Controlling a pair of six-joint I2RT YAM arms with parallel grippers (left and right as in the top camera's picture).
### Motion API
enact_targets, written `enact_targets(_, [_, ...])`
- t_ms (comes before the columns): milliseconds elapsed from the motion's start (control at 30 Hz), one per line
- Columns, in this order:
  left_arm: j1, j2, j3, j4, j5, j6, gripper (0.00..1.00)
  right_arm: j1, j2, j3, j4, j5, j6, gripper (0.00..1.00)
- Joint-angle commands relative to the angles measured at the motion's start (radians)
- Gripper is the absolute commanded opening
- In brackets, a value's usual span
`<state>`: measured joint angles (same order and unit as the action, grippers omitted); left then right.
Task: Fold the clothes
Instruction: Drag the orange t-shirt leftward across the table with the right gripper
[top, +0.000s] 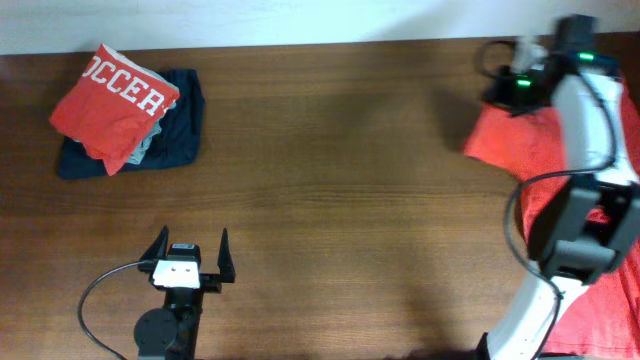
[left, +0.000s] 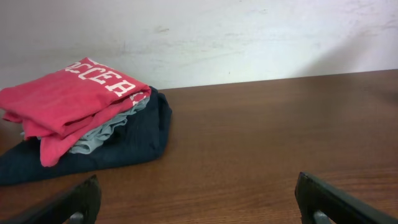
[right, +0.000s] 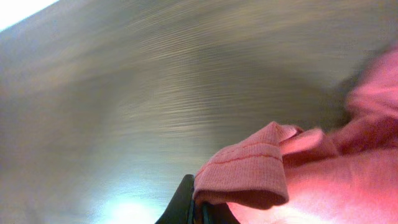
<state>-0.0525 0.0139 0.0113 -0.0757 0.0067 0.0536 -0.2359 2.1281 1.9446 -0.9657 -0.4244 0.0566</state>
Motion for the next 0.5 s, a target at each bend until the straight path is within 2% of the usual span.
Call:
enact_targets(0, [-0.004,-0.006,-0.002,-0.007,-0.004,0.016,1.00,0.163,0.016,-0.005,0.014,-0.005,0.005,0.04])
enact_targets(233, [-0.004,-0.006,-0.002,-0.007,-0.004,0.016,0.99,0.449,0.079,-0.010,0.147,0.021,0.084,0.05])
enact_targets(467, [-0.004,-0.006,-0.002,-0.008,-0.004,0.016,0.99,0.716,0.170,-0.010,0.315,0.021,0.084,0.08])
